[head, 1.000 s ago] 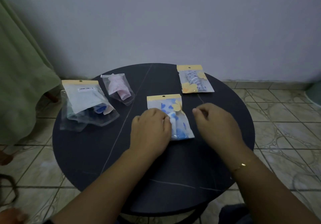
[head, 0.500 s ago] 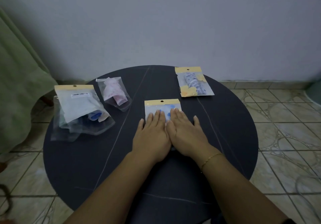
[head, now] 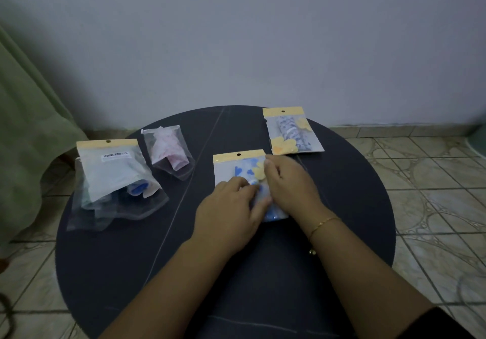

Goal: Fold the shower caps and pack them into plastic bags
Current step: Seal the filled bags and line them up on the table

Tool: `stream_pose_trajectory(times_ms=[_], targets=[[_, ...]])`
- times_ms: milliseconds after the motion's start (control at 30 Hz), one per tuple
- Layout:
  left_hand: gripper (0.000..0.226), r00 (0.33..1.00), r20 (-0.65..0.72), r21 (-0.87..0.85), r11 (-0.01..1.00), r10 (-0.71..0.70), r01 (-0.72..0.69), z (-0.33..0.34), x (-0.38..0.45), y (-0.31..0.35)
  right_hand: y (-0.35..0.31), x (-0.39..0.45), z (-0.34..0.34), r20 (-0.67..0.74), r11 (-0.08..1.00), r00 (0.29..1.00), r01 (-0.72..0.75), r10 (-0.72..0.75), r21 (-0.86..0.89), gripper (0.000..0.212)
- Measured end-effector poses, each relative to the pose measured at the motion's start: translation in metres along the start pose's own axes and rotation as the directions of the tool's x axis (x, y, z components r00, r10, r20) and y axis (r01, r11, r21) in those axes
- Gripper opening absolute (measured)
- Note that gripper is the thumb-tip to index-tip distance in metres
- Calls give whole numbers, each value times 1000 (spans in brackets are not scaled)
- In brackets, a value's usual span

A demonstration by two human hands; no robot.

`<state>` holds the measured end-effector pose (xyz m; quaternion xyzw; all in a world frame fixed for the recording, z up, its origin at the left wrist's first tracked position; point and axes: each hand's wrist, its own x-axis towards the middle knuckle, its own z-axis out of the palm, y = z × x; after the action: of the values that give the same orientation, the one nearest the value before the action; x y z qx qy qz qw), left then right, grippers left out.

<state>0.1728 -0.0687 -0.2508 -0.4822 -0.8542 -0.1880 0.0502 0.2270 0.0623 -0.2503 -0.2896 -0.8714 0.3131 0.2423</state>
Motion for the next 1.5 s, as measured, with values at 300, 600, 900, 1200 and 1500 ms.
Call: stream_pose_trajectory(times_ms=[300,600,900,1200,1500], targets=[[55,995,94,80,996,-45,38,3,24,-7,41,40,-10,163,857,974,-52,157,-513,57],[45,998,-49,-118,992,-39,32,37,80,12,50,30,-27,171,828,955,-113,244,-549,54],[49,998,6,-93,994,63,-62,65,115,33,63,24,-56,137,823,951,-162,277,-545,44],[59,992,-46,32,993,115,-114,57,94,29,41,13,-56,141,841,958,-144,251,-521,56],[62,999,-46,138,990,17,-11,10,33,-1,-11,-24,-23,303,855,947,68,107,-514,61]])
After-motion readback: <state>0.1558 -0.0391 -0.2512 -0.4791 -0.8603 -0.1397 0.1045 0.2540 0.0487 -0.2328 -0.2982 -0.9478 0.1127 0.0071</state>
